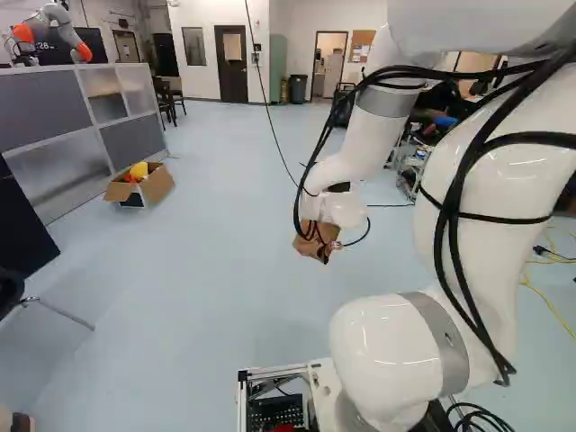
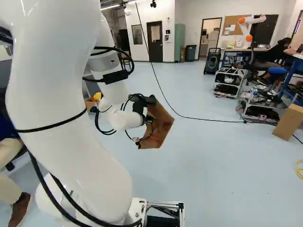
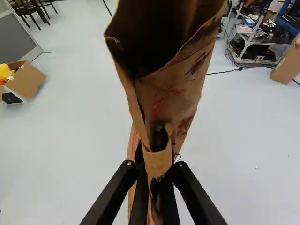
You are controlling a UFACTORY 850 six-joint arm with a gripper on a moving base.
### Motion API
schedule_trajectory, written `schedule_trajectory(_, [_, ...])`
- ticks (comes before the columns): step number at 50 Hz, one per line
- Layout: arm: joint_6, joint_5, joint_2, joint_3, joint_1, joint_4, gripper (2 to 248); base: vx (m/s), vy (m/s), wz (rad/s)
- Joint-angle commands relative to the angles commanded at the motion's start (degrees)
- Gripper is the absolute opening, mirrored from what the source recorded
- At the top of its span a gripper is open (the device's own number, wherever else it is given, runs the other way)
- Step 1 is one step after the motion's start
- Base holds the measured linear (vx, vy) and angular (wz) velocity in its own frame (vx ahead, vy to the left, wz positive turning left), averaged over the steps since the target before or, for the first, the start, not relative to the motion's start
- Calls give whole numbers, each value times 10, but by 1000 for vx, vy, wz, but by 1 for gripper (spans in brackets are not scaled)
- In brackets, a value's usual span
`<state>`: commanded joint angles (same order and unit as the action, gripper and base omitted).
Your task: Pick up the grocery bag from the ground
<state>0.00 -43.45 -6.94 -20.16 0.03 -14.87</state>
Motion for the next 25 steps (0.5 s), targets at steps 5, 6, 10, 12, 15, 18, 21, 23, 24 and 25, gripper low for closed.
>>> schedule_trajectory(5, [0,-2,7,5,0,5,22,0,0,0])
schedule_trajectory(6, [0,-2,9,6,0,6,22,0,0,0])
schedule_trajectory(10, [0,-5,16,10,0,10,22,0,0,0])
schedule_trajectory(12, [0,-6,20,13,0,13,22,0,0,0])
schedule_trajectory(15, [0,-7,26,17,0,17,22,0,0,0])
schedule_trajectory(18, [0,-9,33,22,0,21,22,0,0,0])
schedule_trajectory(21, [0,-12,41,27,0,26,22,0,0,0])
schedule_trajectory(23, [0,-13,47,31,0,30,22,0,0,0])
schedule_trajectory(24, [0,-14,49,33,0,32,22,0,0,0])
schedule_trajectory(25, [0,-15,52,35,0,34,22,0,0,0])
